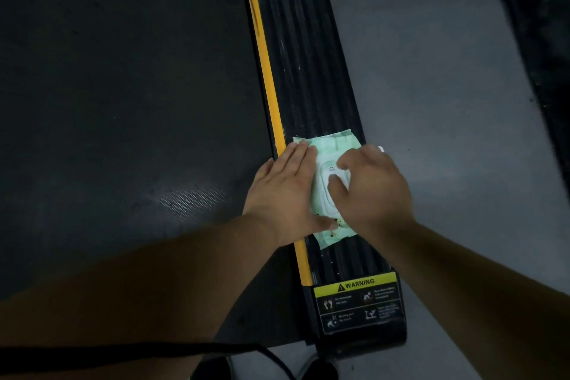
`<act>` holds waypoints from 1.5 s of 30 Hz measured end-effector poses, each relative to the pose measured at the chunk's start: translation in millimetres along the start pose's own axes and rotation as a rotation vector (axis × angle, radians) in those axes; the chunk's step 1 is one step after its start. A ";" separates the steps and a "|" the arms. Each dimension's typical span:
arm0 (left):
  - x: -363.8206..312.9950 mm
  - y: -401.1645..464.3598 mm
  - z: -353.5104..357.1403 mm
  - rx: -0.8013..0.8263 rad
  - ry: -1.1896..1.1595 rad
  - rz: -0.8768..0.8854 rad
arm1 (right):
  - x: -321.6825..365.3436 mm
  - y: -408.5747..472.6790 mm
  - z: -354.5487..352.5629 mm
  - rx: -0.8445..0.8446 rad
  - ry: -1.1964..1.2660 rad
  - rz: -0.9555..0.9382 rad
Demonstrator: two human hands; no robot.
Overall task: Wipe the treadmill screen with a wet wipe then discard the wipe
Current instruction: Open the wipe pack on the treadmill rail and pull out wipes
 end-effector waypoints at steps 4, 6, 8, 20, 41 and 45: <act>1.0 0.5 1.8 -0.018 -0.002 0.011 | 12.0 -0.1 6.0 -0.020 -0.016 0.144; 1.7 0.9 2.9 -0.027 -0.007 0.016 | 14.5 -2.8 7.1 0.001 0.001 0.233; 1.7 0.5 3.4 -0.026 -0.010 0.013 | 14.0 -8.9 8.6 0.019 0.023 0.328; 1.3 -0.1 4.3 -0.033 -0.023 0.011 | 17.1 -12.4 7.6 0.045 -0.003 0.161; -3.1 1.1 0.8 0.003 -0.029 -0.030 | -1.0 -35.0 1.3 0.096 0.103 -0.128; -3.0 1.0 1.9 -0.005 -0.024 -0.014 | 0.8 -29.0 -4.0 0.084 0.098 -0.035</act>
Point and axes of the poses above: each hand's wrist, its own y-axis towards the middle knuckle, its own z-axis out of the palm, x = y × z, the point moved 3 cm from there along y, towards the middle knuckle, and after that the axes turned 14 degrees about -y, right-handed, at the moved point
